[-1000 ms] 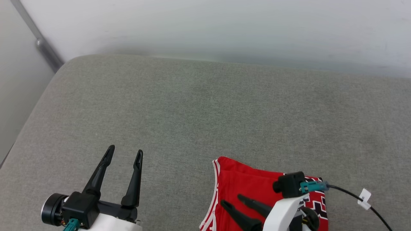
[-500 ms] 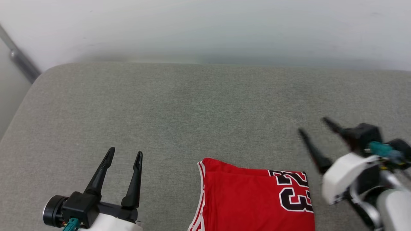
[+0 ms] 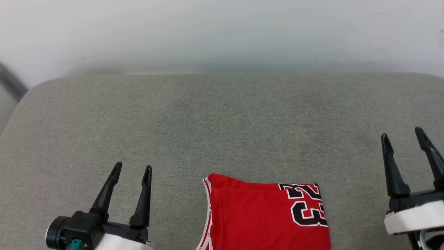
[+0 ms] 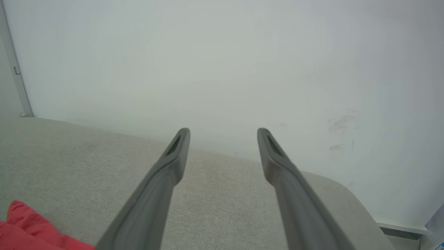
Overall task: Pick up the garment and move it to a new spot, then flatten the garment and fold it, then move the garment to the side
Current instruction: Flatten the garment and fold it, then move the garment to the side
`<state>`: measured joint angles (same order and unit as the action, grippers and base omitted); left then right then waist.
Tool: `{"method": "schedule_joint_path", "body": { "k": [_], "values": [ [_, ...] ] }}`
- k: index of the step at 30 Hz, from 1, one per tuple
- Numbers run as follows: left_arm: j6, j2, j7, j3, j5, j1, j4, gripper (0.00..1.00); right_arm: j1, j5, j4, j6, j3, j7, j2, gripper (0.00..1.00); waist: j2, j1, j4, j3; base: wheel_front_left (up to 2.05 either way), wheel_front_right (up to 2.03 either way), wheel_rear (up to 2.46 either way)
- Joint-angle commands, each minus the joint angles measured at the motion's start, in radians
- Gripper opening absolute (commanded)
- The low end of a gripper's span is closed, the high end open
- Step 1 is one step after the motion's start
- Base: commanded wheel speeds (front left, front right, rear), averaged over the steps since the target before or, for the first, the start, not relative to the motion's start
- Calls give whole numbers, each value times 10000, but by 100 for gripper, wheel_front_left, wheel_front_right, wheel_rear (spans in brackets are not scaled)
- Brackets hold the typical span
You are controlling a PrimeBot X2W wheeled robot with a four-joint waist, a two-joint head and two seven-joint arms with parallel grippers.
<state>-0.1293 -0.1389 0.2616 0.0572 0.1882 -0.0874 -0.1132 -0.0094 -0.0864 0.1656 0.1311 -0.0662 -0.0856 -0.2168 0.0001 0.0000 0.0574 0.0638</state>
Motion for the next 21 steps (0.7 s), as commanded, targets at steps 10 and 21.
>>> {"method": "schedule_joint_path", "body": {
  "k": [10, 21],
  "values": [
    [-2, 44, 46, 47, 89, -429, -218, 100, 1357, 204, 256, -8, -63, -1115, 1086, 100, -1, 0, 54, -155, 0, 0, 0],
    [-2, -37, 47, 120, 1, -270, -189, 100, 1433, 526, 82, -8, 144, -1326, 1371, 100, -1, 0, 17, -137, 0, 0, 0]
  ]
}}
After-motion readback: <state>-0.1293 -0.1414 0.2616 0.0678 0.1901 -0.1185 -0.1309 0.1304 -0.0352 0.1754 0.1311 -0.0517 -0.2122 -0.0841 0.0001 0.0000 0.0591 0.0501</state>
